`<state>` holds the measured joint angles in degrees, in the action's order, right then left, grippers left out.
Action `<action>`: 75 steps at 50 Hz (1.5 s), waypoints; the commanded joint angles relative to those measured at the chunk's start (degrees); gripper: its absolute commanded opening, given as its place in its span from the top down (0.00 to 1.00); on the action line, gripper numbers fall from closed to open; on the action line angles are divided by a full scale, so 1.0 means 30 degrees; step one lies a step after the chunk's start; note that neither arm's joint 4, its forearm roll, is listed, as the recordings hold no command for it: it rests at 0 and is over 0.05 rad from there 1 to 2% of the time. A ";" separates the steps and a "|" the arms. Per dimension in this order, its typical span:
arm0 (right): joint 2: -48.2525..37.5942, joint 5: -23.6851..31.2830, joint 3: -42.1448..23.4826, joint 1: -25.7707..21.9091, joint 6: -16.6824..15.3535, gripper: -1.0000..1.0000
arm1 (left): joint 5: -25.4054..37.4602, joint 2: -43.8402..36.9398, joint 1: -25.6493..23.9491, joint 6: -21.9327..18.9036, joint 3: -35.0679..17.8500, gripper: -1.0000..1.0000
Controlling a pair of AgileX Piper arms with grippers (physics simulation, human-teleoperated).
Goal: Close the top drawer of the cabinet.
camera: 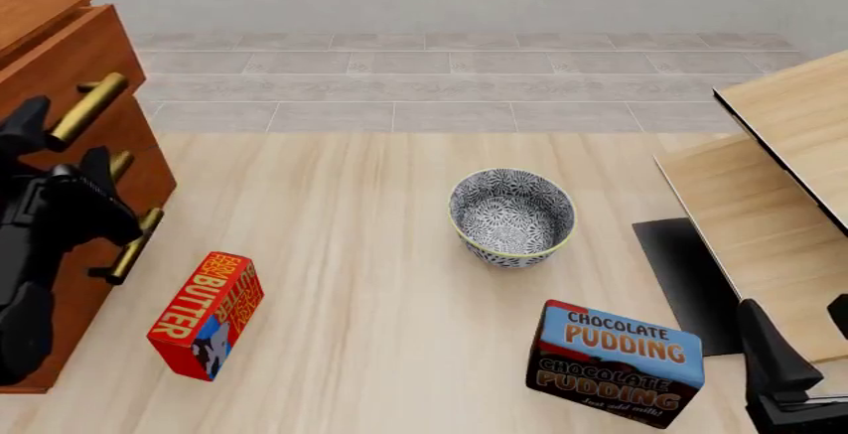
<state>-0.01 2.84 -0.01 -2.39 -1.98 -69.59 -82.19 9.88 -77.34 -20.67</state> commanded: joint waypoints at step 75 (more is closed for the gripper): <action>-0.0048 0.0183 -0.0008 -0.1264 -0.0963 0.00 | -0.0104 0.0650 0.3536 0.0849 0.0936 0.00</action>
<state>-0.09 3.54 -0.02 -5.48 -4.10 -69.66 -81.18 16.91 -75.57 -18.93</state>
